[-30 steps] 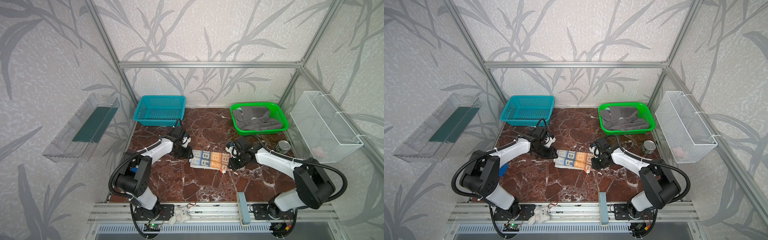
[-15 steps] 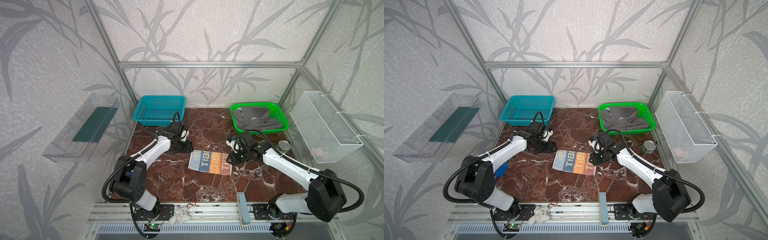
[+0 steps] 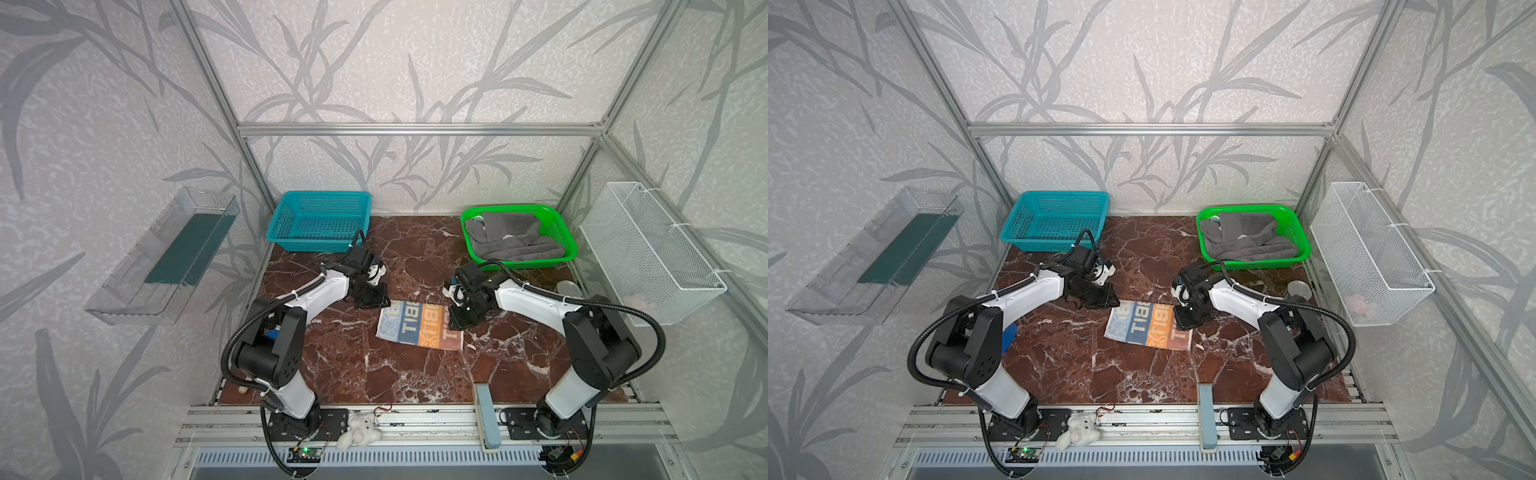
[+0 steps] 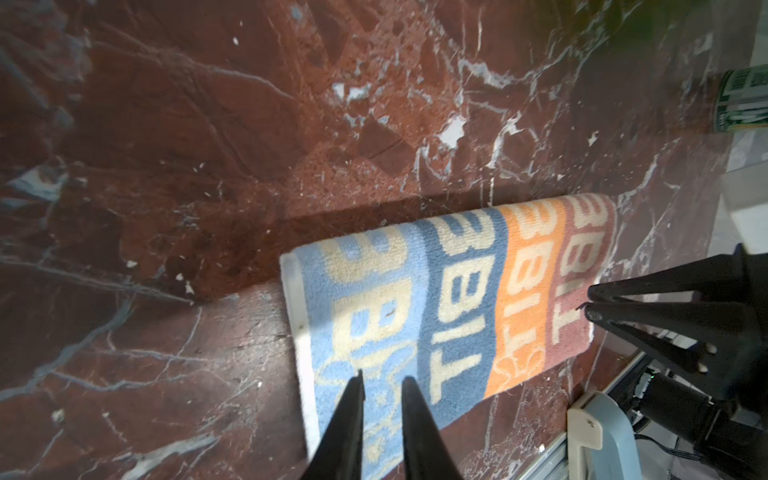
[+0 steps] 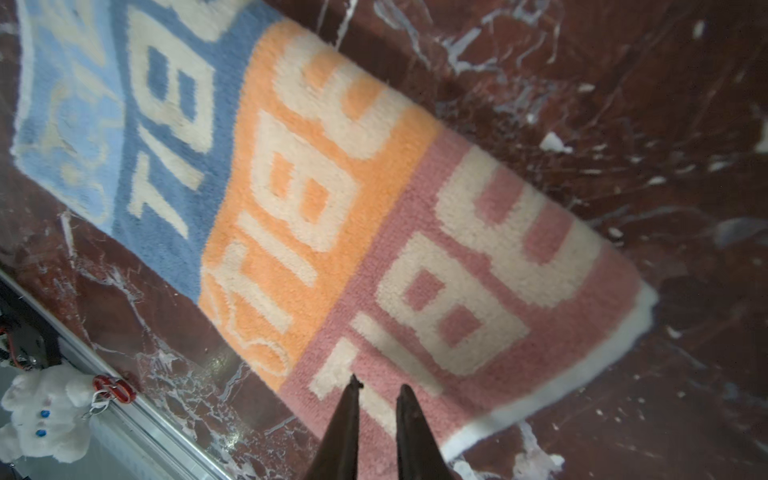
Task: Fold and stack the towels
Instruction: 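Fold the grasped edge with both grippers toward the robot, halving the towel again, then release the folded towel and lift both grippers away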
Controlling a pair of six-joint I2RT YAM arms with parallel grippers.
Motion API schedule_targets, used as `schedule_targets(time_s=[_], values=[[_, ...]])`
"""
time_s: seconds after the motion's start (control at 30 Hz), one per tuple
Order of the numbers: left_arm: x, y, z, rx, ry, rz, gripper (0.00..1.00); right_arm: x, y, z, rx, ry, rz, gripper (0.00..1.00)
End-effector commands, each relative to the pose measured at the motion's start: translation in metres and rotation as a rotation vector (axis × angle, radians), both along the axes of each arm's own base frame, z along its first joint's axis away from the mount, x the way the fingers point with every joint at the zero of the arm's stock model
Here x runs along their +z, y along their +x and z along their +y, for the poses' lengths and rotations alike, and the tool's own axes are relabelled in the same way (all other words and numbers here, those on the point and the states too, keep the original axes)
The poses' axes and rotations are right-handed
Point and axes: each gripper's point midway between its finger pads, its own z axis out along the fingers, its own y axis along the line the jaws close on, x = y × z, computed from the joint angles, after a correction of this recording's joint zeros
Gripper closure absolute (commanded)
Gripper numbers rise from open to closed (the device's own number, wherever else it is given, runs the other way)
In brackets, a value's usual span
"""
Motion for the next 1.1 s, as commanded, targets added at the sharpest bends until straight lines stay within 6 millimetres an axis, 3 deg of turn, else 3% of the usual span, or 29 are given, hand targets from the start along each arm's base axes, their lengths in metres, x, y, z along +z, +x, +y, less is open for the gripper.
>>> schedule_targets(time_s=[0.0, 0.23, 0.63, 0.8, 1.07], values=[[-0.012, -0.005, 0.000, 0.008, 0.004, 0.041, 0.81, -0.006, 0.003, -0.007, -0.005, -0.065, 0.024, 0.81], [-0.030, -0.011, 0.006, 0.001, 0.057, 0.097, 0.81, -0.023, 0.014, -0.016, 0.027, -0.156, 0.012, 0.81], [-0.036, -0.002, 0.007, 0.022, 0.076, 0.112, 0.80, -0.013, 0.046, -0.004, 0.061, -0.151, -0.057, 0.79], [-0.010, 0.008, 0.005, 0.027, 0.052, 0.048, 0.76, 0.018, 0.051, 0.004, 0.134, -0.083, -0.159, 0.73], [0.059, 0.039, 0.018, 0.106, 0.091, -0.197, 0.49, 0.066, 0.058, 0.009, 0.299, -0.115, -0.416, 0.44]])
